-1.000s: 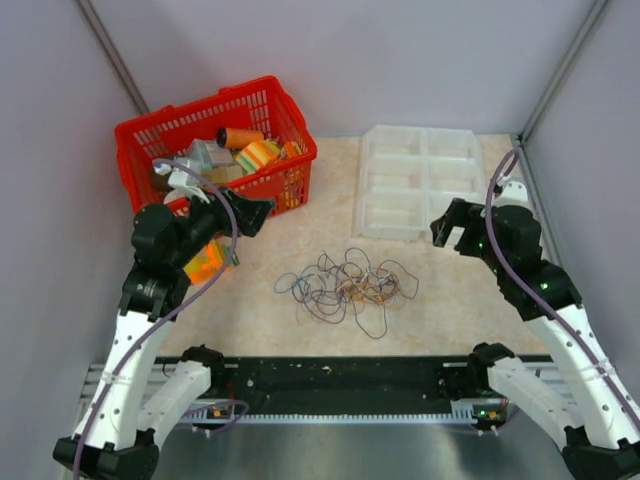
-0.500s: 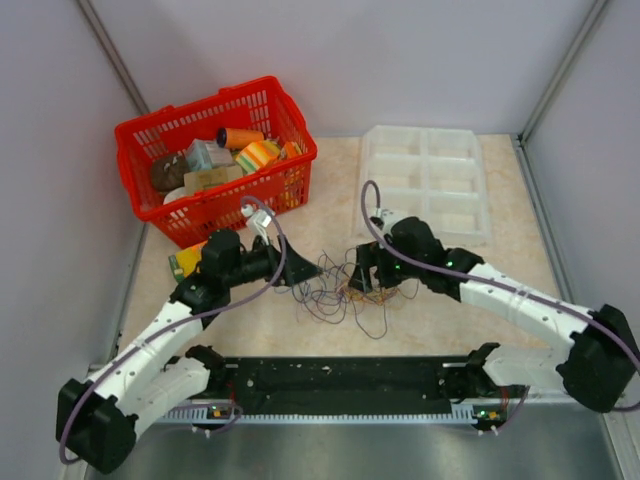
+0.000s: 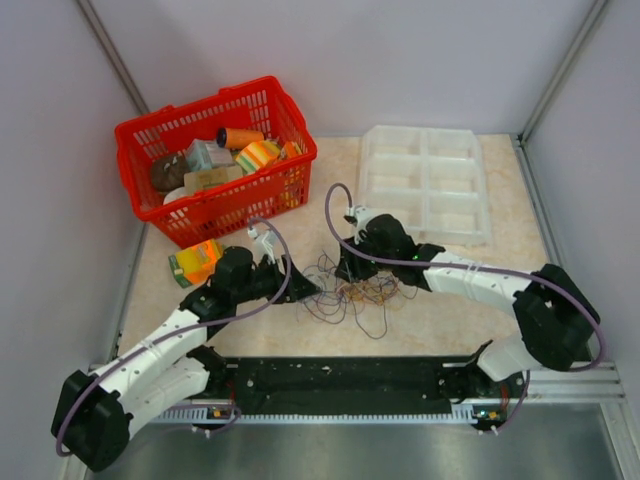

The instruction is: Untangle the cables

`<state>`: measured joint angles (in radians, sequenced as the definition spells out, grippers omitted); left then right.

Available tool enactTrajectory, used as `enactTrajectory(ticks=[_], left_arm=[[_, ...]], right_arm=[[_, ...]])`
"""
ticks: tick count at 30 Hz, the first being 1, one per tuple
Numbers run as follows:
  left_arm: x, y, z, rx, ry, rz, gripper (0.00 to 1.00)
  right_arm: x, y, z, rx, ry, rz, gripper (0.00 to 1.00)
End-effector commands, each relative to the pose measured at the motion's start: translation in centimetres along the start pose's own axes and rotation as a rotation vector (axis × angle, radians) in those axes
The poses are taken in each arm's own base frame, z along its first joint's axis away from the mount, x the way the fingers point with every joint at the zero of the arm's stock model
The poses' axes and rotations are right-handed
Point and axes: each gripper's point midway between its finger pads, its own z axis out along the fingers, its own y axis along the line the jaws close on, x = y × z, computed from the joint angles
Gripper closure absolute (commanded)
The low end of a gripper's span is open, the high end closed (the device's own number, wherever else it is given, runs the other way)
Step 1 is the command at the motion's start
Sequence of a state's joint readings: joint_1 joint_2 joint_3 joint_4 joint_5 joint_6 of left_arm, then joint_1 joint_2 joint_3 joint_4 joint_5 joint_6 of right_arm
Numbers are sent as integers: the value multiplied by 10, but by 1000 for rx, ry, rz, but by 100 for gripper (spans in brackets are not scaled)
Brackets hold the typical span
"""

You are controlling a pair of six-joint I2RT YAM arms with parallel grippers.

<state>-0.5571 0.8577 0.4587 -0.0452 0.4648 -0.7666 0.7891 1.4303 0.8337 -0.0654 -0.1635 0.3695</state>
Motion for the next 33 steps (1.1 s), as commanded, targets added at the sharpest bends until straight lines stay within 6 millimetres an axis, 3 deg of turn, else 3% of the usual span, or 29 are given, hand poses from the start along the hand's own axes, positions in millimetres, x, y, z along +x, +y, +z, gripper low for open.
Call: enactTrajectory(ticks=[1, 6, 9, 10, 12, 16, 19, 22, 25, 28, 33], left_arm=[[3, 10, -2, -25, -37, -23, 37], [3, 24, 0, -81, -44, -9, 30], [5, 28, 5, -89, -30, -18, 30], [6, 29, 8, -87, -19, -20, 30], [4, 26, 15, -72, -4, -31, 35], [-1, 4, 29, 50, 26, -65, 40], [-11, -6, 41, 108, 23, -84, 39], [-13, 1, 63, 98, 63, -105, 36], [-3, 20, 85, 75, 115, -188, 44], [11, 37, 99, 75, 138, -261, 53], [25, 71, 91, 2, 117, -333, 56]], right_arm=[[-30, 23, 14, -125, -65, -118, 53], [-24, 19, 28, -113, -27, -123, 56], [-28, 15, 30, -87, -25, -124, 68], [-31, 17, 28, -91, -34, -124, 81], [-37, 20, 17, -84, -40, -110, 93], [-49, 37, -24, -123, -115, -53, 100], [-54, 67, -55, -264, -166, 36, 100], [-67, 103, -89, -453, -236, 99, 100], [-86, 126, -132, -535, -317, 87, 100], [-106, 127, -176, -484, -404, 32, 100], [-139, 109, -266, -302, -651, -32, 100]])
